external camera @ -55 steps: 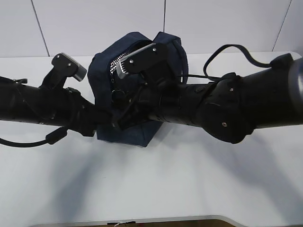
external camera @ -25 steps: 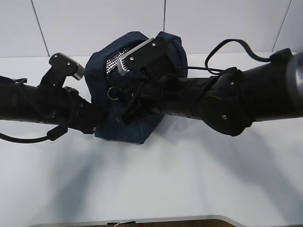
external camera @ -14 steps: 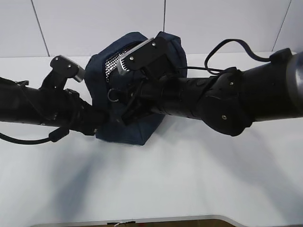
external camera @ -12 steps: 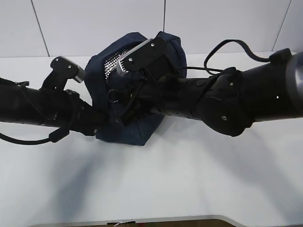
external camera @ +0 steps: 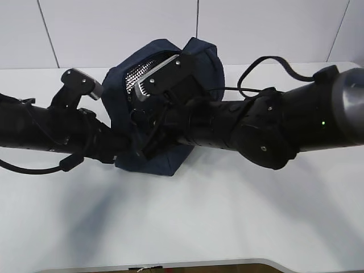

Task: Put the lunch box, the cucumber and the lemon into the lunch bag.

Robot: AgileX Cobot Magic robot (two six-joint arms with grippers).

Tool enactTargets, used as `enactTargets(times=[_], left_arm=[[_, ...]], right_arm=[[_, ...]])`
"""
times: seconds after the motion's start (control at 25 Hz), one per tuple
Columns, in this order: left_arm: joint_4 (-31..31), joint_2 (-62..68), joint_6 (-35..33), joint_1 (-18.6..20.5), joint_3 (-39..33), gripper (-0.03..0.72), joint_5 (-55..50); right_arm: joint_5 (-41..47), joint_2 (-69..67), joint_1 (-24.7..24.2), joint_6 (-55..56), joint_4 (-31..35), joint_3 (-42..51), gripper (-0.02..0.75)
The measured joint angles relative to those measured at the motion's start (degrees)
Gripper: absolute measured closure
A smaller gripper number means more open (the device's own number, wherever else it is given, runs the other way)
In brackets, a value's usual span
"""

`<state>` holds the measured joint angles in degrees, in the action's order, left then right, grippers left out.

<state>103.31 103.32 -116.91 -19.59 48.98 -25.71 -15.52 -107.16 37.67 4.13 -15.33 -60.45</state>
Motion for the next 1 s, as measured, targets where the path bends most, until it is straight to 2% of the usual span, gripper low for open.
enactTargets(times=[0.4, 0.48, 0.68, 0.8, 1.0], left_arm=[[0.12, 0.00, 0.00, 0.00, 0.00, 0.673, 0.00], [0.12, 0.00, 0.00, 0.00, 0.00, 0.673, 0.00], [0.12, 0.00, 0.00, 0.00, 0.00, 0.673, 0.00], [0.12, 0.00, 0.00, 0.00, 0.00, 0.673, 0.00], [0.12, 0.00, 0.00, 0.00, 0.00, 0.673, -0.26]], right_arm=[[-3.89, -0.78, 0.04, 0.26, 2.65, 0.00, 0.482], [-4.98, -0.96, 0.04, 0.26, 2.98, 0.00, 0.451], [-8.49, -3.09, 0.13, 0.26, 3.10, 0.00, 0.313], [-9.62, -3.57, 0.13, 0.26, 3.83, 0.00, 0.291], [-13.10, -5.22, 0.13, 0.26, 8.92, 0.00, 0.287]])
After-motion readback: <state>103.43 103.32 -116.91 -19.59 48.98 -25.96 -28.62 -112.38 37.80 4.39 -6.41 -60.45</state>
